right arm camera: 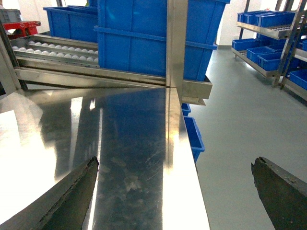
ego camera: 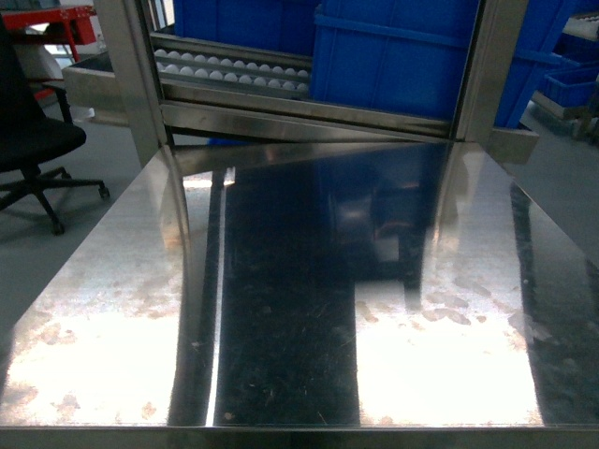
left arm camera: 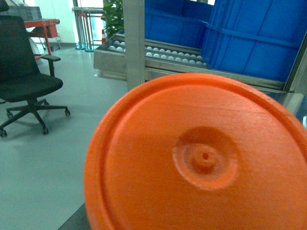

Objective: Pick capacitor and pack into box

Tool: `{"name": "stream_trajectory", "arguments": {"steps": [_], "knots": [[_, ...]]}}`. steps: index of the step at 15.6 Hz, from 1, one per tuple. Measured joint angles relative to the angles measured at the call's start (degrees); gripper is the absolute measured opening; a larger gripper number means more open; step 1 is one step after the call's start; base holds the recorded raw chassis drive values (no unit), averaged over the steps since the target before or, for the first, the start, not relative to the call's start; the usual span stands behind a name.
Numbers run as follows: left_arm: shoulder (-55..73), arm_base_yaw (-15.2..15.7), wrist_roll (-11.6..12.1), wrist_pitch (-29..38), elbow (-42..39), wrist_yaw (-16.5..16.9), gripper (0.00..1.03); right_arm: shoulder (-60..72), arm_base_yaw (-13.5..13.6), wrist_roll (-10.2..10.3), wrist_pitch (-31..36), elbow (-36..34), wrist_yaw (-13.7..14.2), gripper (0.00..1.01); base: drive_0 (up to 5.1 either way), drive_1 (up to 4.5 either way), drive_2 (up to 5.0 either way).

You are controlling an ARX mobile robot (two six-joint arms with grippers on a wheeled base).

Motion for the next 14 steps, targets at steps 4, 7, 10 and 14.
{"name": "stream_trajectory", "arguments": {"steps": [4,7,10,14], "knots": [[0.0,0.0,0.0,0.0,0.0,0.0,0.44,0.0,0.0,0.0,0.0,0.0,0.0,0.98,0.0,0.0,0.0],[0.0,0.0,0.0,0.0,0.0,0.0,0.44,0.0,0.0,0.0,0.0,0.0,0.0,0.98,0.0,0.0,0.0],[0.0,0.0,0.0,0.0,0.0,0.0,0.44,0.0,0.0,0.0,0.0,0.0,0.0,0.98,0.0,0.0,0.0],[0.0,0.0,0.0,0.2,0.0,0.0,0.44,0.0,0.0,0.0,0.1,0.0,0.0,0.98,0.0,0.0,0.0]]}}
